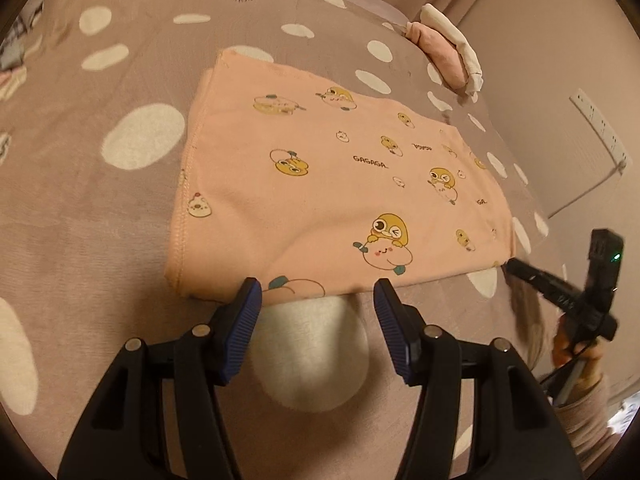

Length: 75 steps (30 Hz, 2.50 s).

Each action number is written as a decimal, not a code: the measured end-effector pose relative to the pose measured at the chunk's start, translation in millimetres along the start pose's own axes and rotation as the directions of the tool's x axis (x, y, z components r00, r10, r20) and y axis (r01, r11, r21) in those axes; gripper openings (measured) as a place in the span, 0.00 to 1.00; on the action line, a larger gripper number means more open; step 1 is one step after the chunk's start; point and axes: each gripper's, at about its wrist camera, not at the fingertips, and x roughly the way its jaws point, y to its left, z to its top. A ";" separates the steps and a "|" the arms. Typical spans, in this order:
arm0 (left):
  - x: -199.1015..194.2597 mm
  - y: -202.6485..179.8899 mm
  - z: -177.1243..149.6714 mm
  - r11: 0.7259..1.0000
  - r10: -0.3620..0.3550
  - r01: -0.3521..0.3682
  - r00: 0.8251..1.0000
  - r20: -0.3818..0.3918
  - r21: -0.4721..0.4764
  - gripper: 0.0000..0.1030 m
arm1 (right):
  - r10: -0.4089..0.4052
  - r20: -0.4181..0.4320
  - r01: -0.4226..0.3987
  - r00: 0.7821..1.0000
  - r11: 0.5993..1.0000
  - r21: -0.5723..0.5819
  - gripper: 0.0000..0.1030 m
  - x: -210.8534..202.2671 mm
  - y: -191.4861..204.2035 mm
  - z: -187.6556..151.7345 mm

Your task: Fold small clothes

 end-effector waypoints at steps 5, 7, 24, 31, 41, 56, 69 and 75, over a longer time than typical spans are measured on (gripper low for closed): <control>-12.0 -6.2 5.0 0.999 0.027 -0.029 0.998 0.059 0.042 0.56 | 0.043 0.039 -0.042 0.998 0.999 -0.025 0.05 -6.9 15.2 6.0; -14.3 -8.3 10.0 0.998 0.030 -0.034 0.996 0.079 0.050 0.57 | 0.080 0.053 -0.077 0.995 0.996 -0.042 0.05 -5.7 26.7 9.9; 31.5 9.3 64.0 0.995 0.098 -0.098 0.992 0.079 0.003 0.56 | 0.177 -0.029 -0.179 0.984 0.979 -0.095 0.05 50.1 91.4 12.9; 52.1 10.3 78.0 0.988 0.147 -0.149 0.987 0.060 0.038 0.65 | 0.205 -0.066 -0.210 0.977 0.975 -0.077 0.05 48.4 79.9 7.7; 58.7 7.1 86.8 0.983 0.169 -0.173 0.984 0.061 0.064 0.70 | 0.187 0.007 -0.186 0.982 0.978 -0.097 0.05 24.5 75.4 30.3; 61.2 0.7 81.9 0.972 0.199 -0.205 0.978 0.060 0.112 0.70 | 0.021 0.054 -0.030 0.998 0.985 0.169 0.05 55.8 4.7 57.4; 59.5 1.1 73.9 0.965 0.220 -0.226 0.974 0.059 0.136 0.70 | -0.047 0.094 0.029 0.994 0.982 0.186 0.05 33.2 -6.4 58.1; 53.3 2.8 67.4 0.969 0.215 -0.220 0.975 0.054 0.115 0.70 | -0.103 0.115 0.087 0.988 0.987 0.133 0.08 18.9 -1.3 54.9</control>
